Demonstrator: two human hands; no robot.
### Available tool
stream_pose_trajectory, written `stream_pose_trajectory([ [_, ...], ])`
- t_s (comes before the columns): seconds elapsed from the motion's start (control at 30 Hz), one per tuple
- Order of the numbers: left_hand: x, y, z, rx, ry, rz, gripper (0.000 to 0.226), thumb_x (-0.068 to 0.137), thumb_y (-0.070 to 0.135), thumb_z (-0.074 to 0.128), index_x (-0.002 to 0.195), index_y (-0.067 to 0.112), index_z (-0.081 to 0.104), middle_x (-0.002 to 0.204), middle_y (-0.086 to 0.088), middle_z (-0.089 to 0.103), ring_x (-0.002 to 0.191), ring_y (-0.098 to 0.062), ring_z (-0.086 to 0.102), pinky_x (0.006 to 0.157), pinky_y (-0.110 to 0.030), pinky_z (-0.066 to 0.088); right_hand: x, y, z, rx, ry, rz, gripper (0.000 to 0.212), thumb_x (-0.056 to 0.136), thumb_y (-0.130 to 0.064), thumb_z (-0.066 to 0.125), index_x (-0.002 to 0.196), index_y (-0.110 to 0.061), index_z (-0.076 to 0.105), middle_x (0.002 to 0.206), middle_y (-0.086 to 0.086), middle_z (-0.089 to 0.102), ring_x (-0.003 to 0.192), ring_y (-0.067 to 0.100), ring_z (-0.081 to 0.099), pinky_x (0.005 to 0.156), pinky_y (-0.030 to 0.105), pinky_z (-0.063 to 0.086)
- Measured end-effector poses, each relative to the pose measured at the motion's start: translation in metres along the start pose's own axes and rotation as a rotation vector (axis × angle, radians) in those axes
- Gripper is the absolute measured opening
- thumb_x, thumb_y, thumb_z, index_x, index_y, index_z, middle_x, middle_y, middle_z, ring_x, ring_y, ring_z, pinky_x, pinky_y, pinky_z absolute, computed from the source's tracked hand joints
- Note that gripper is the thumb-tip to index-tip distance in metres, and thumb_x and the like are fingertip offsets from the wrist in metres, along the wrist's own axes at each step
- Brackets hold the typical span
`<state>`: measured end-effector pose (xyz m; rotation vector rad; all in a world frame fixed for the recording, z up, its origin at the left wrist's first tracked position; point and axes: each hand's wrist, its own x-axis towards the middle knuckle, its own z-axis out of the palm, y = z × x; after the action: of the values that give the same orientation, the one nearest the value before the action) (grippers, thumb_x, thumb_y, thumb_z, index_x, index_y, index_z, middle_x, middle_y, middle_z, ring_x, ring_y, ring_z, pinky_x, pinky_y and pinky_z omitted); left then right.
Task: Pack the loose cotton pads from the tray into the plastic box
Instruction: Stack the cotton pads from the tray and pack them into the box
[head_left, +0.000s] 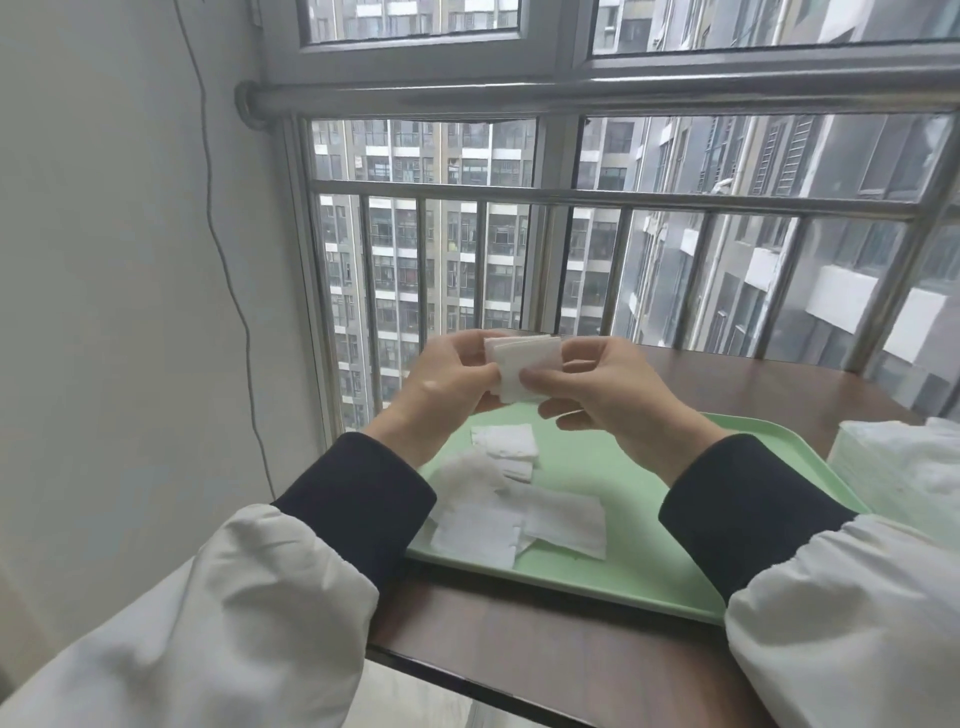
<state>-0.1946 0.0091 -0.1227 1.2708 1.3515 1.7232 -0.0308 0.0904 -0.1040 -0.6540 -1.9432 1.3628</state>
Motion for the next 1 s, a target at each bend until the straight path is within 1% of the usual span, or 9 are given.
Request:
stream_pose_trajectory([
  [0.27,-0.003,0.002,0.002,-0.058,-0.114,-0.015,0.028,0.094,-0.004,0.058,0.093,0.017,0.077,0.095,-0.006,0.078,0.094,-0.024,0.075,0.077,-0.030,0.060,-0.001,0.001,0.000,-0.068,0.052,0.038,0.037,0.077,-0.027,0.086,0.102,-0.005,0.070,0.075,0.000,0.076,0.060,0.010,0.069,0.050,0.018,0.052],
  [0.37,-0.001,0.003,0.004,-0.124,-0.125,-0.090,0.026,0.095,0.016,0.053,0.090,0.014,0.079,0.098,-0.010,0.078,0.090,-0.027,0.075,0.075,-0.033,0.060,0.000,0.003,0.002,-0.108,0.076,0.044,0.031,0.076,-0.029,0.087,0.093,-0.009,0.070,0.071,-0.001,0.075,0.060,0.011,0.069,0.052,0.021,0.051],
  [0.47,-0.002,0.003,0.003,-0.111,-0.183,-0.103,0.039,0.088,0.048,0.066,0.102,0.013,0.076,0.104,-0.008,0.076,0.099,-0.027,0.073,0.081,-0.035,0.060,0.002,0.005,0.005,-0.213,0.139,0.020,0.039,0.073,-0.039,0.088,0.068,-0.017,0.056,0.058,-0.003,0.065,0.052,0.012,0.064,0.049,0.023,0.045],
  [0.53,-0.003,0.000,0.003,-0.054,-0.157,-0.044,0.037,0.085,0.044,0.074,0.106,0.012,0.074,0.100,-0.005,0.076,0.100,-0.024,0.073,0.082,-0.034,0.060,0.004,0.007,0.005,-0.327,0.170,-0.012,0.050,0.068,-0.052,0.087,0.065,-0.020,0.048,0.053,-0.006,0.058,0.049,0.011,0.059,0.047,0.023,0.041],
  [0.6,-0.004,-0.001,0.002,-0.024,-0.016,-0.017,0.020,0.090,0.027,0.074,0.103,0.013,0.072,0.099,-0.006,0.074,0.096,-0.023,0.072,0.075,-0.030,0.060,0.007,0.010,0.005,-0.449,0.155,-0.035,0.050,0.071,-0.057,0.082,0.071,-0.019,0.050,0.061,-0.007,0.061,0.055,0.011,0.059,0.051,0.025,0.043],
  [0.63,-0.003,0.000,0.000,-0.010,0.074,-0.025,0.015,0.093,0.023,0.071,0.104,0.013,0.070,0.101,-0.007,0.072,0.095,-0.024,0.072,0.071,-0.029,0.060,0.010,0.012,0.006,-0.531,0.125,-0.041,0.043,0.079,-0.053,0.078,0.078,-0.019,0.053,0.072,-0.006,0.065,0.064,0.012,0.062,0.056,0.026,0.045],
  [0.73,0.000,-0.002,-0.007,-0.017,0.257,-0.045,0.013,0.097,0.027,0.067,0.102,0.015,0.066,0.102,-0.008,0.071,0.083,-0.020,0.076,0.063,-0.025,0.058,0.016,0.016,0.010,-0.744,-0.068,-0.006,0.015,0.098,-0.035,0.060,0.108,-0.024,0.060,0.107,-0.001,0.066,0.086,0.015,0.063,0.066,0.028,0.049],
  [0.83,0.001,-0.003,-0.008,0.002,0.311,-0.042,0.013,0.098,0.028,0.065,0.100,0.015,0.065,0.102,-0.009,0.071,0.084,-0.022,0.075,0.060,-0.025,0.057,0.021,0.013,0.015,-0.903,-0.278,0.038,0.034,0.100,-0.032,0.056,0.134,-0.026,0.054,0.126,-0.001,0.059,0.093,0.014,0.057,0.080,0.027,0.045],
  [1.0,0.003,-0.005,-0.007,0.057,0.294,-0.058,0.014,0.099,0.027,0.064,0.100,0.014,0.066,0.102,-0.010,0.071,0.088,-0.023,0.072,0.060,-0.025,0.056,0.026,0.013,0.023,-0.953,-0.363,0.063,0.051,0.092,-0.038,0.069,0.138,-0.027,0.051,0.127,-0.004,0.056,0.106,0.015,0.053,0.086,0.026,0.044],
])
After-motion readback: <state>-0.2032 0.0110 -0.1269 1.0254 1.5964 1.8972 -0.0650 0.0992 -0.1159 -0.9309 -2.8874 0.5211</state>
